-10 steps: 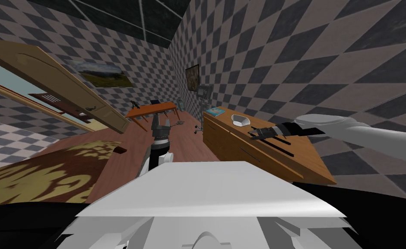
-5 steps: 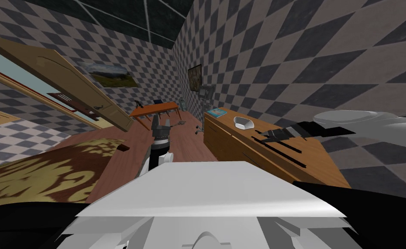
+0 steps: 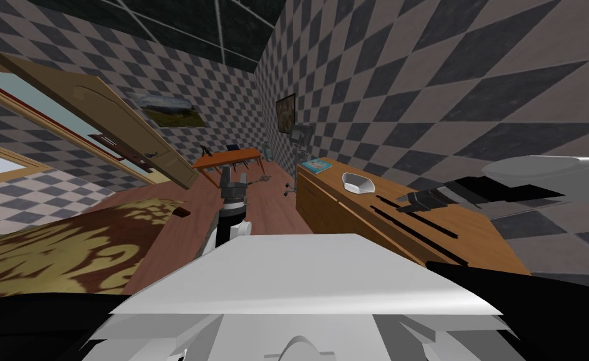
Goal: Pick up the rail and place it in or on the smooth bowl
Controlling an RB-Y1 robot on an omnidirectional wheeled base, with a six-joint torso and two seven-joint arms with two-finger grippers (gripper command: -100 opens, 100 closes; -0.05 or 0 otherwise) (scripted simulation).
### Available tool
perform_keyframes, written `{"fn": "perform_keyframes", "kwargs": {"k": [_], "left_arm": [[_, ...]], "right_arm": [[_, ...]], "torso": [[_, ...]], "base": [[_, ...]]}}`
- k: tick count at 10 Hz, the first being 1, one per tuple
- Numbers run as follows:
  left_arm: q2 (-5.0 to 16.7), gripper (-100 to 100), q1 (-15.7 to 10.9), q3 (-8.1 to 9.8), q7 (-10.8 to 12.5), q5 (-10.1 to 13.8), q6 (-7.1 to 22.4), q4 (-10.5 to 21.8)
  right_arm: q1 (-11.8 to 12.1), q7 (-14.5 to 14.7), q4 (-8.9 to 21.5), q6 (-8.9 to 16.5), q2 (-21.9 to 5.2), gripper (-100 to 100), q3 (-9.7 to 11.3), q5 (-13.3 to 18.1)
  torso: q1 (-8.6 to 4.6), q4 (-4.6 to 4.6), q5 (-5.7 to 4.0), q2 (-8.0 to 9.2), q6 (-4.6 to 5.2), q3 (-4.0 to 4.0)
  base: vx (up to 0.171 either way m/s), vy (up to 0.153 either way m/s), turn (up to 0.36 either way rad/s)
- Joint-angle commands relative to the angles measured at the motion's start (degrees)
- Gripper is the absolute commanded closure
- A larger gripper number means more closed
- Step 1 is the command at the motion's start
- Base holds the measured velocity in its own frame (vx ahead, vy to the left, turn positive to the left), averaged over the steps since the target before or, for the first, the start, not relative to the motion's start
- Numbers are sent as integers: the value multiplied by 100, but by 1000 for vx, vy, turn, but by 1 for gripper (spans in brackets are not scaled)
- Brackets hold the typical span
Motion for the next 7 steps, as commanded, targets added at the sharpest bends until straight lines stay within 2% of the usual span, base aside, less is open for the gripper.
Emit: {"fn": "perform_keyframes", "kwargs": {"k": [1,2,5,6,7], "left_arm": [[0,0,0,0,0,0,0,0],[0,0,0,0,0,0,0,0],[0,0,0,0,0,0,0,0],[0,0,0,0,0,0,0,0],[-1,0,-1,0,0,0,0,0]], "right_arm": [[25,8,197,23,-61,-100,286,157],[25,8,197,23,-61,-100,326,157],[11,-54,407,-27,-50,-100,672,411],[-22,-79,395,-20,-13,-100,602,414],[-21,-74,407,-26,-11,0,614,421]], "torso": [[0,0,0,0,0,0],[-9,-1,-3,-4,2,-2],[10,3,0,17,1,9],[12,4,1,18,2,10],[18,6,3,29,2,16]], "base": [[131,-83,92],[81,-50,15],[62,-27,41],[26,-12,4],[5,-3,1]]}}
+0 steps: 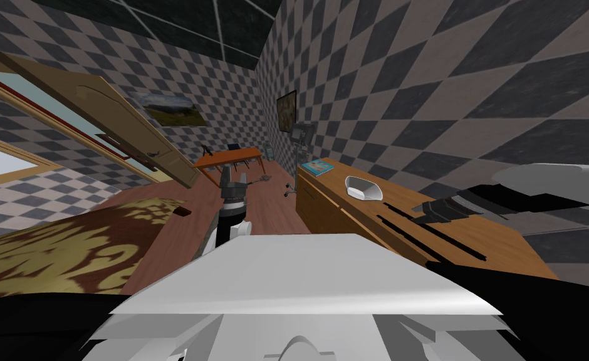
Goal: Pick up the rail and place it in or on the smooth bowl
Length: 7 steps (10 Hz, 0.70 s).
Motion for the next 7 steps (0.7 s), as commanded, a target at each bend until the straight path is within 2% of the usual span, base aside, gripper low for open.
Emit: {"fn": "perform_keyframes", "kwargs": {"k": [1,2,3,4,7], "left_arm": [[0,0,0,0,0,0,0,0],[0,0,0,0,0,0,0,0],[0,0,0,0,0,0,0,0],[0,0,0,0,0,0,0,0],[0,0,0,0,0,0,0,0]], "right_arm": [[111,36,79,164,180,-100,-34,9],[159,51,113,235,258,-100,-49,13],[136,60,93,156,179,-100,-35,-11],[143,65,94,178,187,100,-37,-12],[136,65,102,183,174,100,-43,-12]], "torso": [[0,0,0,0,0,0],[5,1,-1,7,-1,4],[11,3,2,12,0,7],[9,3,3,11,1,7],[5,-1,-9,11,3,5]], "base": [[-10,14,12],[-22,29,10],[-10,14,0],[0,0,0],[0,0,0]]}}
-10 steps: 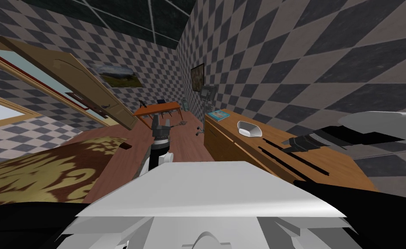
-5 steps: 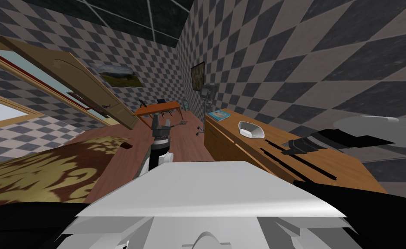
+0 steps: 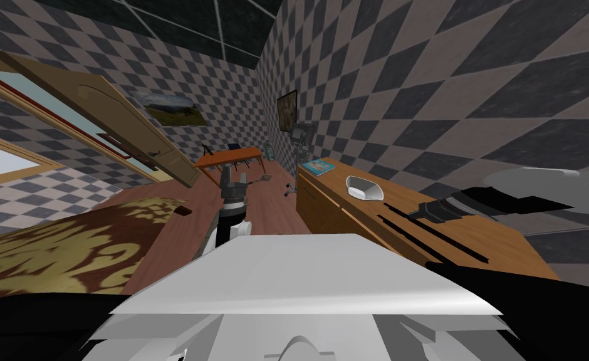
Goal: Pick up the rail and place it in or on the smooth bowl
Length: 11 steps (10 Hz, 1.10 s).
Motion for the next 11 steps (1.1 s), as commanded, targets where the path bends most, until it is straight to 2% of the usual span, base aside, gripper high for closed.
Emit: {"fn": "perform_keyframes", "kwargs": {"k": [1,2,3,4,5,6,7,8,11], "left_arm": [[0,0,0,0,0,0,0,0],[0,0,0,0,0,0,0,0],[0,0,0,0,0,0,0,0],[0,0,0,0,0,0,0,0],[0,0,0,0,0,0,0,0],[0,0,0,0,0,0,0,0],[0,0,-1,0,0,0,0,0],[0,0,0,0,0,0,0,0],[-1,0,0,-1,0,0,0,0]], "right_arm": [[0,0,0,0,0,100,0,0],[0,0,0,0,0,0,0,0],[-120,-59,-91,-160,-148,100,38,13],[-83,-2,15,-110,-61,100,16,17],[-95,-3,21,-145,-75,0,16,20],[-216,126,87,-308,-250,100,38,141],[-111,14,-103,-155,-248,0,43,39],[-36,32,-54,4,-244,-100,98,161],[68,49,32,214,-204,-100,165,312]], "torso": [[0,0,0,0,0,0],[0,0,0,0,0,0],[0,0,0,0,0,0],[-3,2,5,-1,2,1],[-3,0,-1,-1,0,0],[-2,0,0,0,0,0],[0,0,5,-3,-8,-1],[-2,0,1,-4,-1,-2],[26,1,5,8,3,4]], "base": [[0,0,0],[0,0,0],[9,-16,-16],[7,-14,-6],[0,0,0],[4,-10,186],[3,-14,54],[-12,41,3],[-17,75,-3]]}}
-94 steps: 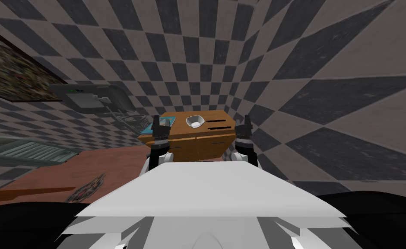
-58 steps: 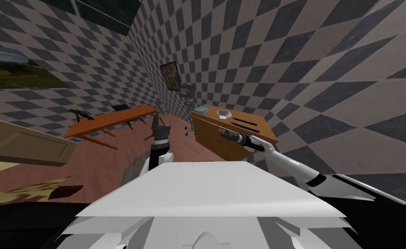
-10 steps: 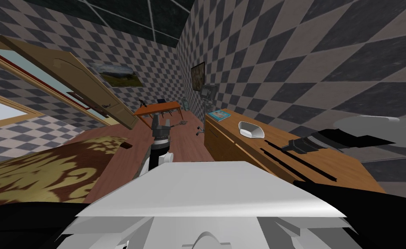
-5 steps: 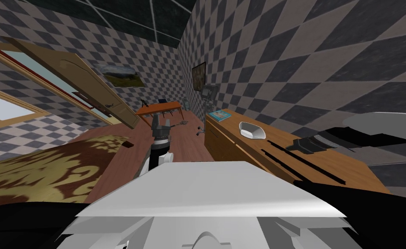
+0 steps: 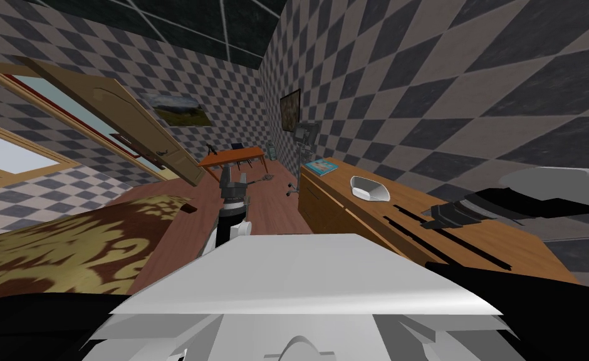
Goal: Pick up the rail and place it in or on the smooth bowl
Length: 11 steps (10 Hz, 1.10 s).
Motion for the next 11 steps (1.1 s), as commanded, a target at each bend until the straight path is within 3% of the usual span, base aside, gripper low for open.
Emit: {"fn": "perform_keyframes", "kwargs": {"k": [1,2,3,5,6,10,11], "left_arm": [[0,0,0,0,0,0,0,0],[0,0,0,0,0,0,0,0],[1,0,0,1,0,0,0,0],[1,0,0,1,0,0,0,0],[1,0,0,1,0,0,0,0],[1,0,0,1,0,0,0,0],[1,0,0,1,0,0,0,0]], "right_arm": [[0,0,0,0,0,-100,0,0],[10,10,0,27,-1,0,6,-2],[109,33,72,165,157,-100,-19,8],[156,56,80,191,182,-100,-12,-21],[166,59,77,224,191,100,-11,-25],[158,54,88,226,171,100,-18,-25],[159,52,87,223,172,0,-16,-25]], "torso": [[0,0,0,0,0,0],[-12,0,-2,-3,-1,-1],[-22,-1,-5,-5,-1,-3],[-24,-2,-7,-8,-1,-5],[-25,-2,-5,-8,-1,-5],[-41,-7,-29,-7,0,-6],[-45,-6,-30,-7,-2,-6]], "base": [[-9,28,-6],[-2,6,-1],[-3,11,10],[-1,11,6],[0,0,0],[1,-2,1],[0,0,0]]}}
